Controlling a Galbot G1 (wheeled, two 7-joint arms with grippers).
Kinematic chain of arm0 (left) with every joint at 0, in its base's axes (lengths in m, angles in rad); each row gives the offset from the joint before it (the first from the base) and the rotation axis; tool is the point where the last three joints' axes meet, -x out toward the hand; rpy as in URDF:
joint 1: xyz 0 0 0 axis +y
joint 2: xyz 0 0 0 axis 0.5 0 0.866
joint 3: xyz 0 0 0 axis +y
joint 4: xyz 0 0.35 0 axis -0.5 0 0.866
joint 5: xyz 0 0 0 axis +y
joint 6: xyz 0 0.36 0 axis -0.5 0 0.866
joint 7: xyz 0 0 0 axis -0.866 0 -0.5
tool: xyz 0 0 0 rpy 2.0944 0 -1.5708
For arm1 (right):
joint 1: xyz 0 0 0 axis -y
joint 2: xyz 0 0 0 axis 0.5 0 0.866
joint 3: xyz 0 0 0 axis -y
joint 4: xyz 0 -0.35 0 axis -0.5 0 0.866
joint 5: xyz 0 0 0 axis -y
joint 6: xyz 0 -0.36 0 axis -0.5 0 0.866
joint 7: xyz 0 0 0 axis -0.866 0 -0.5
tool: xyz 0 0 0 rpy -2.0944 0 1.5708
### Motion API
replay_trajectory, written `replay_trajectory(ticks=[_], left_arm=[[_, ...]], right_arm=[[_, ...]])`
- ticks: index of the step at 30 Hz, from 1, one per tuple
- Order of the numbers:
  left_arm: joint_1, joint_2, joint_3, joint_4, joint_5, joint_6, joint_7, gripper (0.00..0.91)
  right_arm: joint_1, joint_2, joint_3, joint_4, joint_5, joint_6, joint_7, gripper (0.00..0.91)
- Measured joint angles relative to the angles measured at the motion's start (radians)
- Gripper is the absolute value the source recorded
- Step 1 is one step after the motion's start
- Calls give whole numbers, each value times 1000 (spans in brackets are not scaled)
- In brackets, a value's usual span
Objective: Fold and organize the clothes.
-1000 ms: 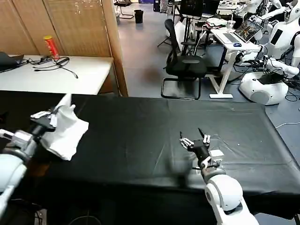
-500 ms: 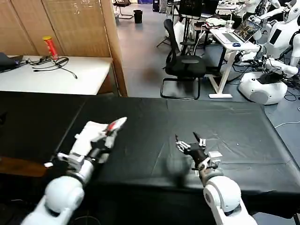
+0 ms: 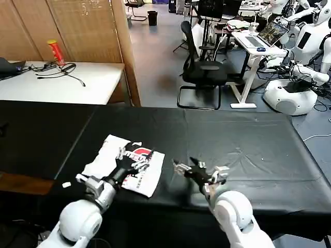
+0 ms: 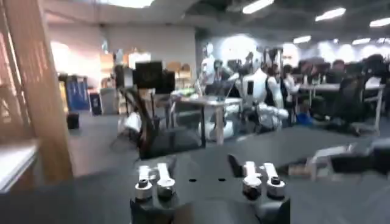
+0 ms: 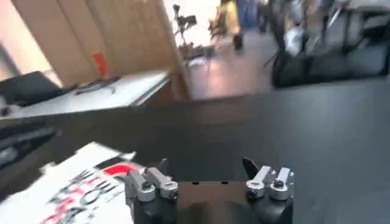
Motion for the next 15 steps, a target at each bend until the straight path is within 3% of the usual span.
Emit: replay_trajectory(ticks=[8,9,10,12,14,15], left_arm=[[26,-11,-19,25,44,-27,-1,878],[29,-12,-20,26,52,-31,-1,878],[31,-13,-20,27,57,-32,-1,878],[34,-14,-23,28,61,-35,-1,878],[38,-15,-26,29,62,-38,-1,878],[39,-15,-28,30,63,-40,-1,878]], right_arm=[[20,37,-76,-65,38,-8,14,878],[21,41,-81,-73,42,-8,18,839],[22,45,-84,-79,46,-8,23,722],[24,55,-88,-93,55,-8,30,683],[27,65,-90,-108,62,-8,31,556],[31,70,-91,-115,68,-8,31,449]])
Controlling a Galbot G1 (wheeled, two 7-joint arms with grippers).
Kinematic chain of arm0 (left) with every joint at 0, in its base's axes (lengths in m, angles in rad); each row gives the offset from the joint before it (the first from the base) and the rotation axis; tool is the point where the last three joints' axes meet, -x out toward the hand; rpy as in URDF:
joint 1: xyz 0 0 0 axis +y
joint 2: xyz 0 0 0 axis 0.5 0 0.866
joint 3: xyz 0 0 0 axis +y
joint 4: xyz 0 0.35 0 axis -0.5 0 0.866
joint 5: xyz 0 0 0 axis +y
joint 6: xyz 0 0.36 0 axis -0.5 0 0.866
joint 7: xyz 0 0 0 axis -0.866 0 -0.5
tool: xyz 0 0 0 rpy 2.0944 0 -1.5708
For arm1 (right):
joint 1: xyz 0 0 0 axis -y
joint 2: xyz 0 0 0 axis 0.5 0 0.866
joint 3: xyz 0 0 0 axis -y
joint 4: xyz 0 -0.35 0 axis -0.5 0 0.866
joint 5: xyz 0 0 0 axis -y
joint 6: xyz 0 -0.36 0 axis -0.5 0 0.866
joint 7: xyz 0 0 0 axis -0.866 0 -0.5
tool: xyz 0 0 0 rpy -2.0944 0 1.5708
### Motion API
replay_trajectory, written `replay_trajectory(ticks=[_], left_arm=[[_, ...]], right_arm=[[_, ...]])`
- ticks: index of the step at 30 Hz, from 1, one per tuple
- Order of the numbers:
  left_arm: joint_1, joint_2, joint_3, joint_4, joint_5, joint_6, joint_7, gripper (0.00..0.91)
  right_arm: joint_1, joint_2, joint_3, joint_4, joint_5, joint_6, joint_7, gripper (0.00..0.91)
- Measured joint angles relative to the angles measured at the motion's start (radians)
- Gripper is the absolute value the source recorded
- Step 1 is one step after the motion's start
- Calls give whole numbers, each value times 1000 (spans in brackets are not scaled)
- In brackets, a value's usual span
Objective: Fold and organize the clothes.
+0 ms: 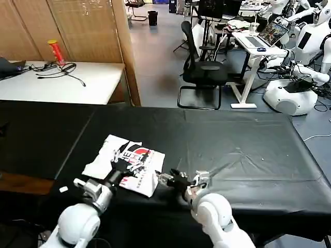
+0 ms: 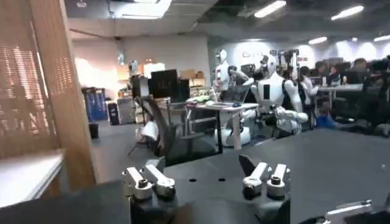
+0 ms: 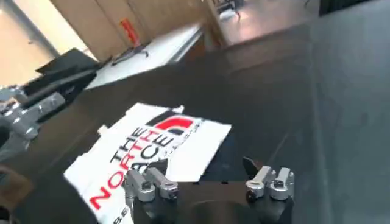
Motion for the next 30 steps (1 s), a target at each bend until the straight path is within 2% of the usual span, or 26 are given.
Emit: replay_trajectory(ticks=[1,2,7,14,19,28,30], left_arm=[[2,0,-2,1,2,-2,0,878],[4,-1,-3,1,5,-5,0,878],[20,-1,-16,2,20,-22,0,878],[42,-12,-21,5,46,-50,3,878],[46,-20,-23,11,49,-53,3,878],[47,-34,-27,37,53,-71,1,878],[52,-35,-29,38,55,-74,2,878]], right_arm=[[4,6,-1,-8,7,0,0,410],[8,10,-2,-15,10,0,0,312],[23,33,-5,-55,11,3,-5,88],[45,57,0,-103,8,16,-16,49],[56,43,21,-96,-2,14,-18,29],[106,-44,113,-77,-159,-24,-42,29],[113,-69,133,-79,-174,-27,-50,78]])
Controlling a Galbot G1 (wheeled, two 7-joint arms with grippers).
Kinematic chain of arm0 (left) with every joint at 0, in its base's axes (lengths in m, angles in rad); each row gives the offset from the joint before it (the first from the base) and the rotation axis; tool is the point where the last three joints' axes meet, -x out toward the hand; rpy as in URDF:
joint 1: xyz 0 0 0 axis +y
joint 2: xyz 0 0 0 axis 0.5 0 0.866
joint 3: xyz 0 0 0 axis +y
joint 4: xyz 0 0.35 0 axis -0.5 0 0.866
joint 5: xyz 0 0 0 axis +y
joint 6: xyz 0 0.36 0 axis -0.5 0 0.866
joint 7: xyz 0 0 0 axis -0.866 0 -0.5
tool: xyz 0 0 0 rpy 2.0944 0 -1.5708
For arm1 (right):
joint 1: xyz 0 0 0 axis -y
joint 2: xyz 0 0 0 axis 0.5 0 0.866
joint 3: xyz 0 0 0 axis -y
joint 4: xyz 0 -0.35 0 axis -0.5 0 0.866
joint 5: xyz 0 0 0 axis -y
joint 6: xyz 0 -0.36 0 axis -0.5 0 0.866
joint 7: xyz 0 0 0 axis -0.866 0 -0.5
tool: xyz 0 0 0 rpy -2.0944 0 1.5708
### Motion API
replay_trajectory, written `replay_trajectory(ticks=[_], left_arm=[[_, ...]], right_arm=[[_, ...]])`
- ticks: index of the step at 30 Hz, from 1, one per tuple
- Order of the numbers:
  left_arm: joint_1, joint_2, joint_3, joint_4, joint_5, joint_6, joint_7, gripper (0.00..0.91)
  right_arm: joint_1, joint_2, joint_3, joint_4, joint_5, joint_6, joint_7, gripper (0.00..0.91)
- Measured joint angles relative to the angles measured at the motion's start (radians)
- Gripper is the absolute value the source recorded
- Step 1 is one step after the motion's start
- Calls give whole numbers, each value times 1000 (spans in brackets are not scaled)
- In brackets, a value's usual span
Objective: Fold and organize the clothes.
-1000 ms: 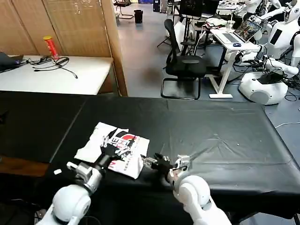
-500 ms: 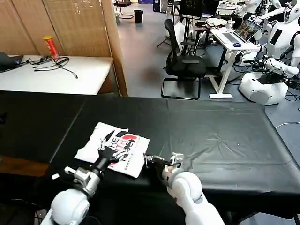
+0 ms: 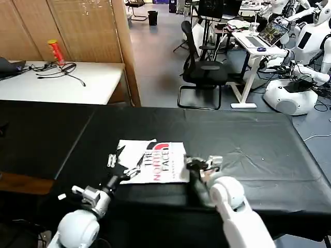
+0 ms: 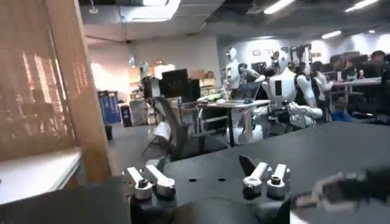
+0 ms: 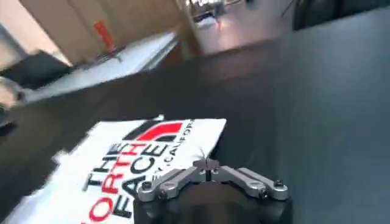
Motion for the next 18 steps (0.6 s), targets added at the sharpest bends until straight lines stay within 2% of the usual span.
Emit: replay_trajectory(ticks=[1,2,8,11,15,18], left_arm=[[4,0,-3,1,0,-3,0,878],[7,0,-6,3,0,-6,0,878],[24,-2,-18,5,-12,-14,-1,878],[31,-4,-25,-2,-21,-14,-6,878],[47,-3,-25,-10,-21,-21,-17,878],[58,0,-24,-19,-30,-20,-14,878]], right_arm=[[-1,-11,7,1,-1,-5,-2,195],[-2,-20,13,4,-2,-11,-2,878],[-38,-59,51,55,-12,-45,22,878],[-67,-77,76,99,-4,-38,37,878],[-121,-110,120,168,-25,17,35,878],[-177,-130,160,218,-94,112,-2,878]])
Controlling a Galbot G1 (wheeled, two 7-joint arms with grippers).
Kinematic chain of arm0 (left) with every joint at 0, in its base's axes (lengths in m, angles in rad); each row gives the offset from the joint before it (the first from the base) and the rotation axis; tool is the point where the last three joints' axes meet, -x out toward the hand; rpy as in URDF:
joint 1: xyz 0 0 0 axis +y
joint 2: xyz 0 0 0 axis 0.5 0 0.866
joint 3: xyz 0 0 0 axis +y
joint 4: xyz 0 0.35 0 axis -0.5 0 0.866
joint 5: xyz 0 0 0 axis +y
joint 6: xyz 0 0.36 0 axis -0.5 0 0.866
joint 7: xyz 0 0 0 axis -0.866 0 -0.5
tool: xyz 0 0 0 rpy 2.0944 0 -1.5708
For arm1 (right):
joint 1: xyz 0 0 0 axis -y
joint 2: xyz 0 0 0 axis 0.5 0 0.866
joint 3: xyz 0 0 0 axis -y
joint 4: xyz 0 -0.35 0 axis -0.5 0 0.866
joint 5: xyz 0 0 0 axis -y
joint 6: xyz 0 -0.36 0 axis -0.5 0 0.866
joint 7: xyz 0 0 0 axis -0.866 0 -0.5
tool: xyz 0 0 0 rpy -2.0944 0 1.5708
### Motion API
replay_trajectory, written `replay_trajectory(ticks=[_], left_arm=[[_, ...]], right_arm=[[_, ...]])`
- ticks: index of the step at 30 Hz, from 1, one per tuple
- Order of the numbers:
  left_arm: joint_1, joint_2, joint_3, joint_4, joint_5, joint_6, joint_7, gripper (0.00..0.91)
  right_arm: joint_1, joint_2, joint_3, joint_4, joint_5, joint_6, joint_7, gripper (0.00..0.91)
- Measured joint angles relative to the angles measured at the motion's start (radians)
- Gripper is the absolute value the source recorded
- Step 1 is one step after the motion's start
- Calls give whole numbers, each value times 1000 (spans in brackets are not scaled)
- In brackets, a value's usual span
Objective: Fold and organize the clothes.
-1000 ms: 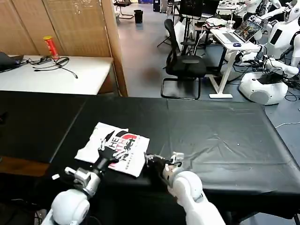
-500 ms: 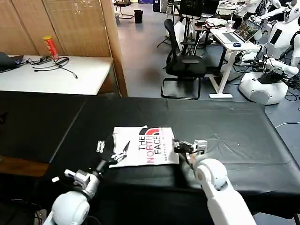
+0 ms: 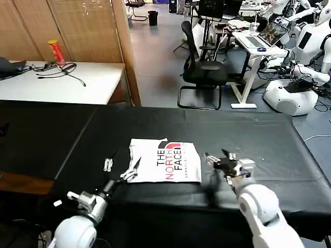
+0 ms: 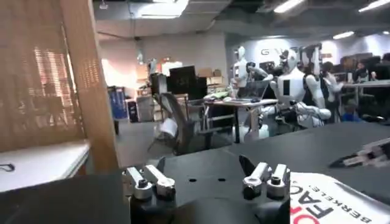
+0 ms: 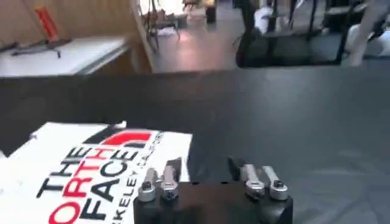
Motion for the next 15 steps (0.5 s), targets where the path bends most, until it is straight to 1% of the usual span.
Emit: replay_trajectory(ticks=[3,5,10,13,15], left_arm=[[14,0,1,0,1,-2,-25,878],[23,-1,-2,-8,-21,24,-47,878],[59,12,-21,-40,-75,61,-100,878],[100,25,-39,-70,-83,60,-120,878],[137,29,-52,-89,-82,59,-131,878]], right_arm=[[-62,-5,28,39,-68,88,-18,878],[-115,-2,45,69,-115,161,-15,878],[-268,24,77,137,-223,315,28,878],[-367,45,98,185,-292,397,45,878],[-425,56,106,207,-314,433,58,878]])
